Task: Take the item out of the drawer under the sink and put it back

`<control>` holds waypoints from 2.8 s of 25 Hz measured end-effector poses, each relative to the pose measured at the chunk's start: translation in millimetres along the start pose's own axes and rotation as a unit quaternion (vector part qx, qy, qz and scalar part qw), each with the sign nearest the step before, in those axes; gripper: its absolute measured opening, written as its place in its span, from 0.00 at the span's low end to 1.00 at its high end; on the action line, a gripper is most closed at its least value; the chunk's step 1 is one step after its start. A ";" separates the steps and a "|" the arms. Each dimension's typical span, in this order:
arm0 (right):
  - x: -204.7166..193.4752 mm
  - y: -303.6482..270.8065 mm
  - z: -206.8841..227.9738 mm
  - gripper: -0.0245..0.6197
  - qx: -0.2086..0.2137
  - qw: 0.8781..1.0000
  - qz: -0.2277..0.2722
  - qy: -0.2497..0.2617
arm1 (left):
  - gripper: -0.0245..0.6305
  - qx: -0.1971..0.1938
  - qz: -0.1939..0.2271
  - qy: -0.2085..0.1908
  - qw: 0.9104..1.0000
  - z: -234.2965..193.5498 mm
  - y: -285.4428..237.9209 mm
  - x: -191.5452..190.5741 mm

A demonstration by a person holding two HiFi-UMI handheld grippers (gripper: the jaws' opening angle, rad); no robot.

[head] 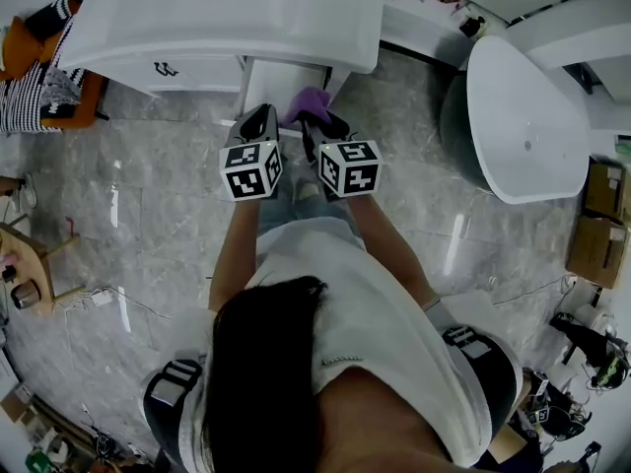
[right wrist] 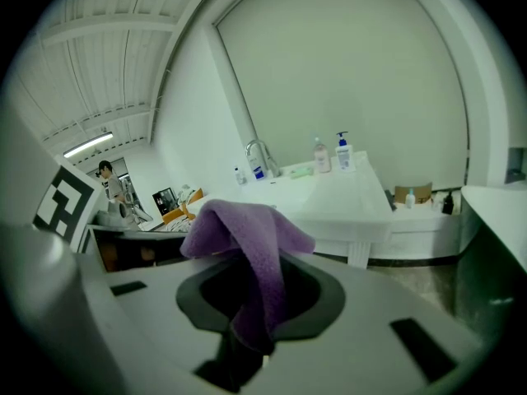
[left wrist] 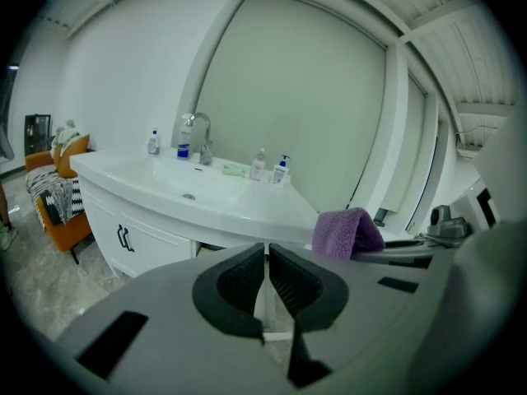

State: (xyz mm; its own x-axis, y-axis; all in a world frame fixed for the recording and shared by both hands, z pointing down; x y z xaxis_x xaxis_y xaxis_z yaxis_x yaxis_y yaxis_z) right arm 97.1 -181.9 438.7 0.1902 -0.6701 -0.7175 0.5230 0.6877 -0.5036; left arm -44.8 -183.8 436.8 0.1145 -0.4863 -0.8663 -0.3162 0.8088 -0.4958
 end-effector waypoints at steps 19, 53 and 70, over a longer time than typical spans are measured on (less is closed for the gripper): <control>-0.7 -78.6 14.2 0.16 -0.042 0.998 -0.040 -0.014 | 0.07 -0.029 -0.053 0.004 0.998 -45.6 -53.3 -13.5; -64.3 -207.8 78.0 0.16 -0.098 0.987 -0.128 -0.030 | 0.07 -0.039 -0.132 0.013 0.990 -104.9 -169.0 -88.3; -95.0 -266.1 106.3 0.17 -0.107 0.982 -0.148 -0.044 | 0.07 -0.039 -0.150 0.035 0.987 -113.3 -204.4 -132.0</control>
State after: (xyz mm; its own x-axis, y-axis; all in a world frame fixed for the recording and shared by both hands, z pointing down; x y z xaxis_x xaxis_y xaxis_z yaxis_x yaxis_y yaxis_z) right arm 28.2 -330.9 692.0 0.1326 -0.8641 -0.4855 0.3820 0.4965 -0.7795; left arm -101.9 -322.4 659.4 0.1487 -0.7247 -0.6729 -0.3491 0.5982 -0.7213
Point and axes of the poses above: the fingertips, and each gripper's own axes: y backward along the fingers, z to its right, x out of its top, the point moved 6 cm from there along y, backward along the fingers, and after that the axes turned 14 degrees about -y, right-handed, at the moved point
